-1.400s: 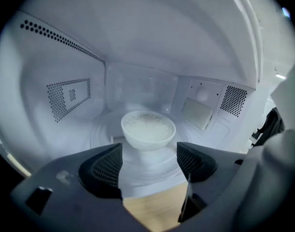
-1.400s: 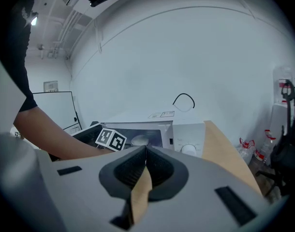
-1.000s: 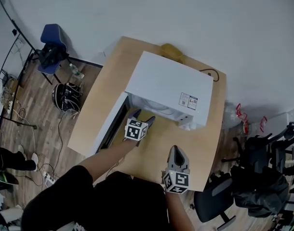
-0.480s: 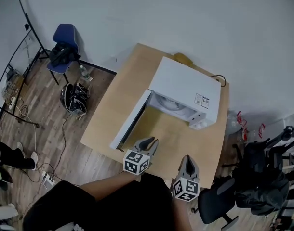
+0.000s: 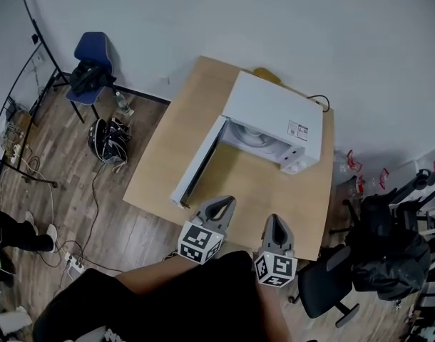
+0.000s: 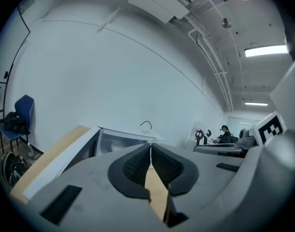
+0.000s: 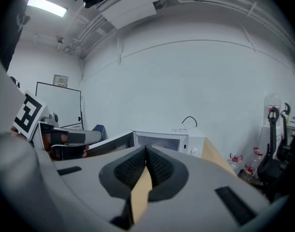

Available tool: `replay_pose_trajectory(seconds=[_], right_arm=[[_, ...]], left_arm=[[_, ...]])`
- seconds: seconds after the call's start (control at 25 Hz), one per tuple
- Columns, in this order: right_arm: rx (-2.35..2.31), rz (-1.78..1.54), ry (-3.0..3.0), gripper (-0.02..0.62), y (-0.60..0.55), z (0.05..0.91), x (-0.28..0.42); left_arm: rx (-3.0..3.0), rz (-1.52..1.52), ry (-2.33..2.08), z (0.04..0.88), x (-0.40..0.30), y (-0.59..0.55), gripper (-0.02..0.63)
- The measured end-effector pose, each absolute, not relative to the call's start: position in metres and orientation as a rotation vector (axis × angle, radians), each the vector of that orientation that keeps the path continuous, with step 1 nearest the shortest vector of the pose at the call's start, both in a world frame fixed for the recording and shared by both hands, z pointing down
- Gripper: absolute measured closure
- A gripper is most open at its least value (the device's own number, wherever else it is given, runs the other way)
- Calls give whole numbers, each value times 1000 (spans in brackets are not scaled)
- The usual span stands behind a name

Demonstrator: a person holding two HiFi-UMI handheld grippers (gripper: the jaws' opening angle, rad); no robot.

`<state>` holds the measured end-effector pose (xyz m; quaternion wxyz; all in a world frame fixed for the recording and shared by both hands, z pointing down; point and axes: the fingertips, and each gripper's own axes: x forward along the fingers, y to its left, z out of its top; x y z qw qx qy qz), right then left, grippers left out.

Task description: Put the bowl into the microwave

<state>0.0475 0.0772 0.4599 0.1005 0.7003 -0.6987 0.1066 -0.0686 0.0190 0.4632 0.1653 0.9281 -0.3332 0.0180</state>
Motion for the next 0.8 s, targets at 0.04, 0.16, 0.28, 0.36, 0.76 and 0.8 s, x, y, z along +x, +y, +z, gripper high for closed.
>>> replay_pose_trajectory(seconds=[0.04,0.16,0.28,0.36,0.76,0.8], right_arm=[[2072,296,-2073,535,76,456,49],[2082,258,-2082,535,77,445,54],[2094,230,-2074,535,81,441,56],[2090,222,-2058,535,84,444,56],[2083,257,-2060,535,97,448,64],[2079,259,-2063,535,97,447,65]], left_arm=[[2657,54,-959,459,-69,19,588],[2680,61,-969,451,-64,20,588],[2694,58,-976,443,-60,23,588],[2714,73,-982,440,-57,27,588],[2709,119,-957,444,-45,53,588],[2716,124,-962,443,-44,54,588]])
